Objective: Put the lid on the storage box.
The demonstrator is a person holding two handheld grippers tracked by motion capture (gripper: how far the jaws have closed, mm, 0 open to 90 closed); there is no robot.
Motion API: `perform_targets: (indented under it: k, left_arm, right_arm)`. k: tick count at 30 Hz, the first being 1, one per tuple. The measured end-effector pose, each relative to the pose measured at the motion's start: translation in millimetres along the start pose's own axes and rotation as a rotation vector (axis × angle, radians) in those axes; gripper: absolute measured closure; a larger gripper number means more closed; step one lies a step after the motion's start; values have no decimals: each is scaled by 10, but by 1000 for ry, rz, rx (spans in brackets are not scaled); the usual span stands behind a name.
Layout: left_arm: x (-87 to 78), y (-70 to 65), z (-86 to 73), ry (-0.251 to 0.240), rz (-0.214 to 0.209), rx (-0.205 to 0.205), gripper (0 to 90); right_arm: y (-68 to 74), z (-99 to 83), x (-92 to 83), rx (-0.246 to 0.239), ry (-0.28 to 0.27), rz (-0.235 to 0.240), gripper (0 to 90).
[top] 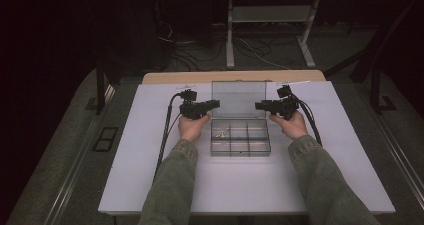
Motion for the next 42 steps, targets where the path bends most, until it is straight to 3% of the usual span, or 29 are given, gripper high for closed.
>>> perform_targets:
  k: [5, 10, 23, 30, 42]
  left_arm:
    - [-9, -5, -6, 3, 4, 12, 700]
    - [-20, -20, -5, 1, 1, 17, 695]
    - [-75, -93, 52, 6, -1, 59, 663]
    - [-113, -188, 159, 23, 24, 130, 655]
    - [-279, -269, 365, -103, -19, 119, 637]
  right_arm:
    - [-6, 55, -3, -1, -14, -3, 604]
    - [-34, 62, -26, 40, -23, 24, 655]
    - [40, 62, -115, -21, -36, 27, 669]
    - [95, 43, -151, -53, -49, 20, 663]
    - [137, 15, -196, -60, -66, 32, 654]
Point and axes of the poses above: each handheld gripper's, and its own axes: x roughly forward along the jaws, z roughly out of its top, y roughly to its left, the point moved 6 cm from there along x, roughly forward along the jaws, and after that the axes turned 1 degree about -x, right-handed, at the moved point
